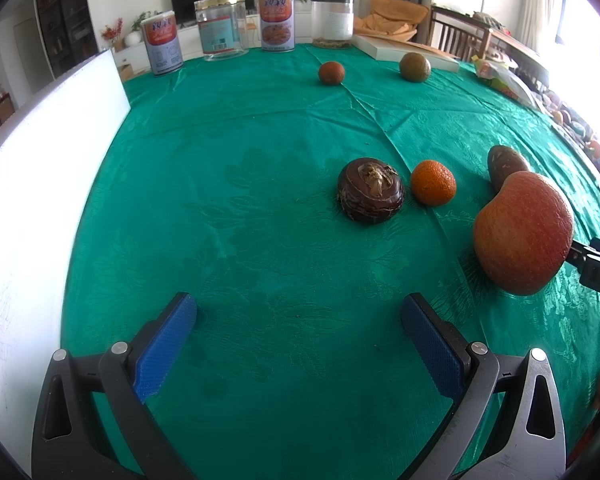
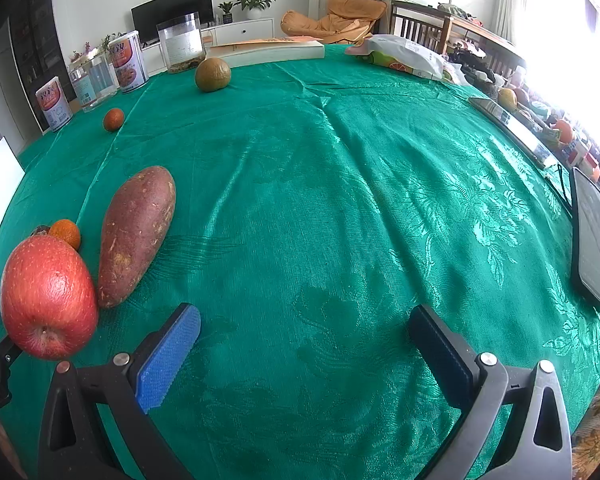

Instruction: Organize fruits

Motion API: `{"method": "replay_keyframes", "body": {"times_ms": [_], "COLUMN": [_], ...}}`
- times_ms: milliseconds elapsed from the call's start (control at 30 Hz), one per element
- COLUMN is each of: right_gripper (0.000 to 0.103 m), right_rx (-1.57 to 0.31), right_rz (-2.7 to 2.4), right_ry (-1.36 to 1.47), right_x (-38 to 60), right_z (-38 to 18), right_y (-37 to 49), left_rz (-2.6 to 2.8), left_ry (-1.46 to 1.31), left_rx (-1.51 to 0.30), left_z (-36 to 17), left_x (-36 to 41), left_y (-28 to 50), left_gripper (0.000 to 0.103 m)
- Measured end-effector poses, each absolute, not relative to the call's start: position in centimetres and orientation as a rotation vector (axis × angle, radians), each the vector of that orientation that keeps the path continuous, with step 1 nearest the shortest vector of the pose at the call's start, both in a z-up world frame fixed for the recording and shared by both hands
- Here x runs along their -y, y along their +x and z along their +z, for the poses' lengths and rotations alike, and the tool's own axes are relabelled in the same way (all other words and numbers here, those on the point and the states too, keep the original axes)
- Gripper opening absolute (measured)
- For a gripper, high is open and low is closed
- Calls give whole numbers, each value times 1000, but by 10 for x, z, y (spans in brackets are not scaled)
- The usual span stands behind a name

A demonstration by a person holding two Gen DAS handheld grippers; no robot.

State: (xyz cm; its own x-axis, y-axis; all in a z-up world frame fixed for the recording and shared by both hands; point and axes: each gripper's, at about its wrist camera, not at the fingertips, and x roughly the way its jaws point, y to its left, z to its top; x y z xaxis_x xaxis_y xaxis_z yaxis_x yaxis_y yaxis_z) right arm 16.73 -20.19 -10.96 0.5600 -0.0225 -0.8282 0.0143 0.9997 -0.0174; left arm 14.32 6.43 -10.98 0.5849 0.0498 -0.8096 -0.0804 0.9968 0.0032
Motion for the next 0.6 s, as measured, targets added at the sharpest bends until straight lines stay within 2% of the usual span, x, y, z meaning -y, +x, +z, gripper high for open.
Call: {"method": "replay_keyframes", "body": {"times_ms": [600], "right_gripper": [103], "right_rx": [-977], "right_rz": [-21], "right_ry": [-6], "right_x": [202], "right_z": [-109], "right_y": [166], "left_rz": [78], "left_ry": [-38], "left_rx": [-942], "left_z": [-110], "left_x": [-64], "left_y": [146], "left_gripper": [103]}}
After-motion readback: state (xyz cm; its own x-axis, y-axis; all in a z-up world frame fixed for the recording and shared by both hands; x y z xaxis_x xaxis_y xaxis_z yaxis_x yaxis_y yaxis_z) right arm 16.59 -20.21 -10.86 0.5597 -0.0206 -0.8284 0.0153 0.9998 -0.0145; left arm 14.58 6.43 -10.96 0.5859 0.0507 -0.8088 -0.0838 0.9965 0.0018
